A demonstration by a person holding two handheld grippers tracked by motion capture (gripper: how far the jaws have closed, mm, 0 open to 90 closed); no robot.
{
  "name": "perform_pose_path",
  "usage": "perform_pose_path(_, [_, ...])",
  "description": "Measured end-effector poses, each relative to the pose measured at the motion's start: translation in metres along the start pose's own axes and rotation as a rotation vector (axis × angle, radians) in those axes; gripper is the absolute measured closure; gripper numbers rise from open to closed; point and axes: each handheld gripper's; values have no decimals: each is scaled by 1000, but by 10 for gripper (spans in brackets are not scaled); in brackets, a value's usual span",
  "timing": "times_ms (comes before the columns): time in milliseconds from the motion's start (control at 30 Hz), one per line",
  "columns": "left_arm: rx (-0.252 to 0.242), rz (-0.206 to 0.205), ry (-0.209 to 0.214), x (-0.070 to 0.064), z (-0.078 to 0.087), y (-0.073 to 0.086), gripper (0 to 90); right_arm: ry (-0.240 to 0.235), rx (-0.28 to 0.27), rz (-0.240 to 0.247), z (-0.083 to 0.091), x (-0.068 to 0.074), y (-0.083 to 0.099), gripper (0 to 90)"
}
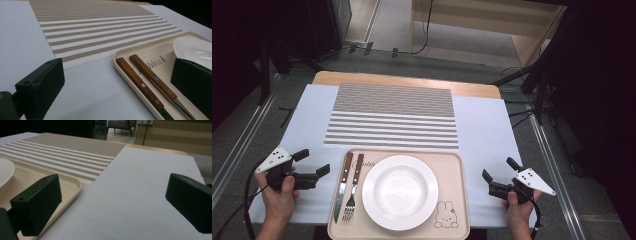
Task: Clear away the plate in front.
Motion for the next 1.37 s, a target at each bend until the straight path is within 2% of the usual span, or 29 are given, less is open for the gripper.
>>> perform_pose_path(333, [-2,7,-39,11,12,7,0,1,-1,1,0,0,0,0])
perform_pose_path(500, [-8,15,-40,14,15,10,0,2,-1,2,-1,0,0,0])
perform_pose_path(600, [-11,23,-26,15,12,11,0,1,0,2,-1,0,0,0])
perform_pose_path(700, [-6,12,-25,14,10,12,0,-2,0,9,-1,0,0,0])
perform_pose_path(800, [-15,2,-32,13,10,12,0,-4,0,11,-1,0,0,0])
perform_pose_path(967, [-38,18,-30,14,11,14,0,-8,-1,7,-1,0,0,0])
perform_pose_path(1367, [-30,17,-32,13,10,14,0,-7,-1,5,-1,0,0,0])
Point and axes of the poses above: each handheld gripper's, and its own axes: z roughly backward along the jaws, y roughly out of its underside, x roughly to its left, and after that the axes turned 15 degrees about x, right-handed
